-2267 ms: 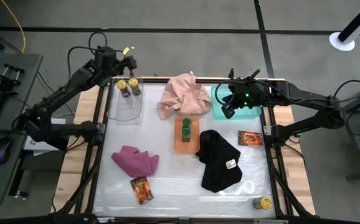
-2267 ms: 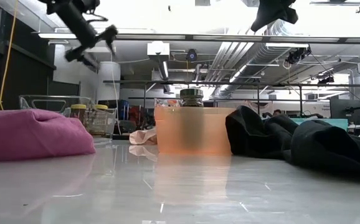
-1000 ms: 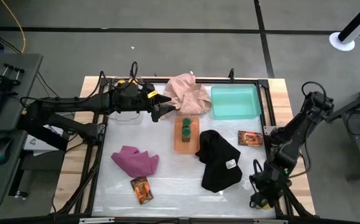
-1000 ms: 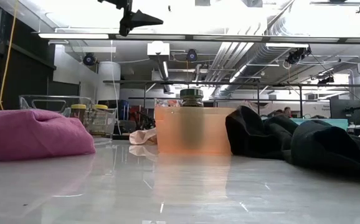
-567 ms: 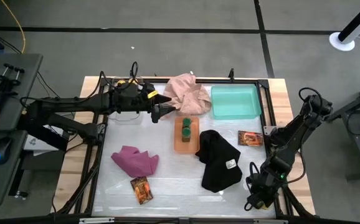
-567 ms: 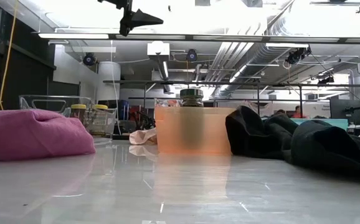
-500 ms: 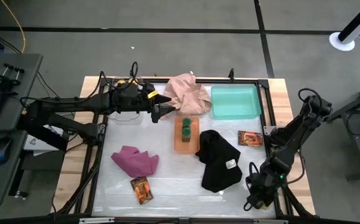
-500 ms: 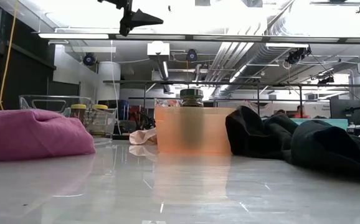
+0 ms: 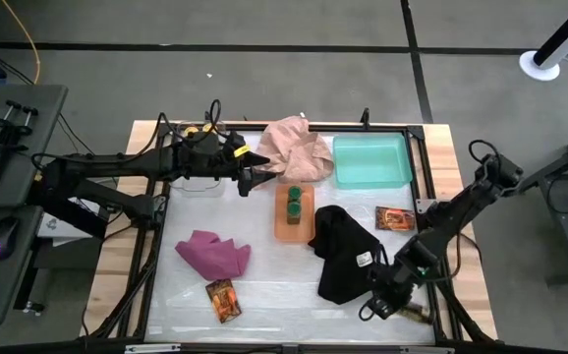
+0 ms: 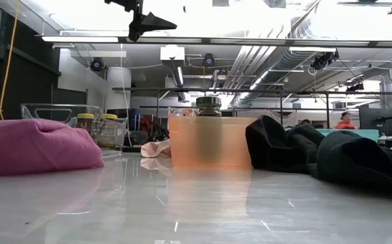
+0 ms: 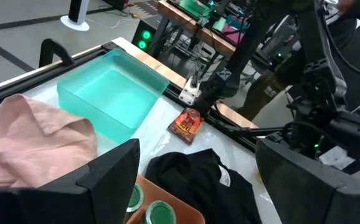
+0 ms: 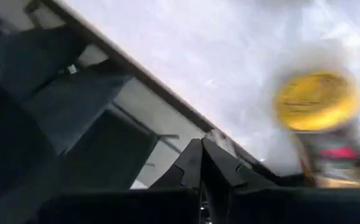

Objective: Sort spices by type
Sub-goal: Put the yellow seasoning bottle into the transparent bin

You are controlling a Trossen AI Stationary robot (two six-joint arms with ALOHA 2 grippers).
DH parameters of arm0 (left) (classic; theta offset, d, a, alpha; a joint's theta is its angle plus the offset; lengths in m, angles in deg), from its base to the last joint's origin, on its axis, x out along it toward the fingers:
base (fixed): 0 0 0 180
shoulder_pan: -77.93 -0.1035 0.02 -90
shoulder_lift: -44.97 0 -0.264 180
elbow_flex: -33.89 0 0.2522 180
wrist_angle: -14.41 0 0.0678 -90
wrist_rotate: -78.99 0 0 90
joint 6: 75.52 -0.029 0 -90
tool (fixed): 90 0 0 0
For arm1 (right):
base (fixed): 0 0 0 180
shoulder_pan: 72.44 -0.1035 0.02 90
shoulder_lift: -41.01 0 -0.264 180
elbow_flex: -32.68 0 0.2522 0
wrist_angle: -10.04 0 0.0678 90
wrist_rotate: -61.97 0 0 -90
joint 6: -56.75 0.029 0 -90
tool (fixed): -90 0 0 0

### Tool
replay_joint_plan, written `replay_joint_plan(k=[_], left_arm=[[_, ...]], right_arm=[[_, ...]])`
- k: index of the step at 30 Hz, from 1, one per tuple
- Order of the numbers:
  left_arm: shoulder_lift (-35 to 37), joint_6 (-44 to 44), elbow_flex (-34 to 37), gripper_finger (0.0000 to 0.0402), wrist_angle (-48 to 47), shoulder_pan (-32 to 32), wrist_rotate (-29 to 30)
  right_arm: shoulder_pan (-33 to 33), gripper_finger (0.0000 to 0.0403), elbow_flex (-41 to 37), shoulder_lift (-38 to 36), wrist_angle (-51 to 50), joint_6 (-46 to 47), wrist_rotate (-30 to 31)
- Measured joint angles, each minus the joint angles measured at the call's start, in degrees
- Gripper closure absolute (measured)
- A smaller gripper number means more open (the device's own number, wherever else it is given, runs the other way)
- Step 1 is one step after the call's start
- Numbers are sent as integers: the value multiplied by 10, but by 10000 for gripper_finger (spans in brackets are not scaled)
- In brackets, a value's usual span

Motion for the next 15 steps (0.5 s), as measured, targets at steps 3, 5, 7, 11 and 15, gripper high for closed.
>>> replay_joint_plan(k=[3, 5, 7, 11, 15], left_arm=[[0, 0, 0, 96, 0, 0, 0], [0, 0, 0, 96, 0, 0, 0], [0, 0, 0, 96, 0, 0, 0], [0, 0, 0, 96, 2, -3, 0], [0, 0, 0, 96, 2, -11, 1]], right_arm=[[17, 403, -2, 3, -7, -29, 7], [25, 403, -1, 1, -4, -40, 14], [32, 403, 5, 1, -6, -57, 15], [27, 403, 23, 1, -61, -81, 17], [11, 402, 26, 1, -122, -80, 10]])
